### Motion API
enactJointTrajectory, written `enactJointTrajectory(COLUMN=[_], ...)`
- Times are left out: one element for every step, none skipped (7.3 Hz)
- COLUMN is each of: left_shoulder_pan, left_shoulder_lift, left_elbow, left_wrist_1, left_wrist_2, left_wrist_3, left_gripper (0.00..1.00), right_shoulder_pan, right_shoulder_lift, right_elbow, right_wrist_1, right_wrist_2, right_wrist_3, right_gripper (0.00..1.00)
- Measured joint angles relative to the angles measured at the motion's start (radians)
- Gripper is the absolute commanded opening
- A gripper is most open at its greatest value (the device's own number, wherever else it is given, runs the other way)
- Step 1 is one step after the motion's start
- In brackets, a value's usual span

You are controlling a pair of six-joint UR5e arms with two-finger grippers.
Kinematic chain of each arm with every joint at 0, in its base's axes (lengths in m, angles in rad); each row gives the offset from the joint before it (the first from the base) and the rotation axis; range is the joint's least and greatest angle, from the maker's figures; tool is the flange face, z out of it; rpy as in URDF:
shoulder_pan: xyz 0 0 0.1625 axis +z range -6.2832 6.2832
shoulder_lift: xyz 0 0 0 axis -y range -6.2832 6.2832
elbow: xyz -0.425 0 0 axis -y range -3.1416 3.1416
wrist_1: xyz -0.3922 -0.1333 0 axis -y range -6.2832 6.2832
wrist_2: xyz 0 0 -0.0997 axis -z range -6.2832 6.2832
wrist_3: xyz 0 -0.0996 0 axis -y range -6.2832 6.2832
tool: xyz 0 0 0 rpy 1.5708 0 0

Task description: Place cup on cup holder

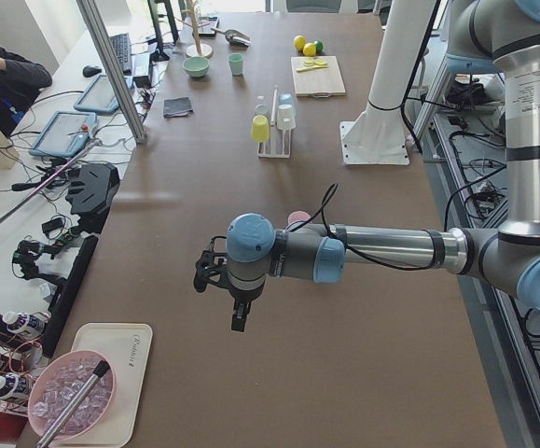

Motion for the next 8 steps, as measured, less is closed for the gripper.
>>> enactJointTrajectory(left_shoulder_pan=[0.0, 0.001, 0.002, 0.006, 0.014, 0.018, 0.021, 0.022], left_shoulder_lift=[0.0, 0.002, 0.003, 0.003, 0.003, 0.003, 0.005, 0.006], left_elbow=[-0.001, -0.002, -0.003, -0.005, -0.009, -0.014, -0.029, -0.048], left_wrist_1=[-0.001, -0.003, -0.005, -0.007, -0.007, -0.008, -0.009, -0.009], left_wrist_2=[0.007, 0.021, 0.031, 0.036, 0.039, 0.041, 0.05, 0.072], left_wrist_3=[0.005, 0.017, 0.024, 0.028, 0.029, 0.033, 0.044, 0.059], left_gripper=[0.99, 0.99, 0.99, 0.99, 0.99, 0.99, 0.99, 0.99], right_shoulder_pan=[-0.002, -0.002, -0.002, -0.002, -0.002, -0.002, -0.01, -0.022], right_shoulder_lift=[0.005, 0.007, 0.007, 0.007, 0.005, 0.003, 0.005, 0.013], right_elbow=[-0.005, -0.008, -0.006, -0.004, -0.003, -0.003, -0.011, -0.02], right_wrist_1=[0.0, 0.0, 0.0, 0.001, 0.001, 0.002, 0.002, 0.001], right_wrist_2=[-0.001, -0.001, -0.001, -0.001, -0.001, 0.0, 0.0, 0.003], right_wrist_3=[-0.001, -0.002, -0.003, -0.004, -0.005, -0.008, -0.009, -0.01], right_gripper=[1.0, 1.0, 1.0, 1.0, 1.0, 1.0, 1.0, 1.0])
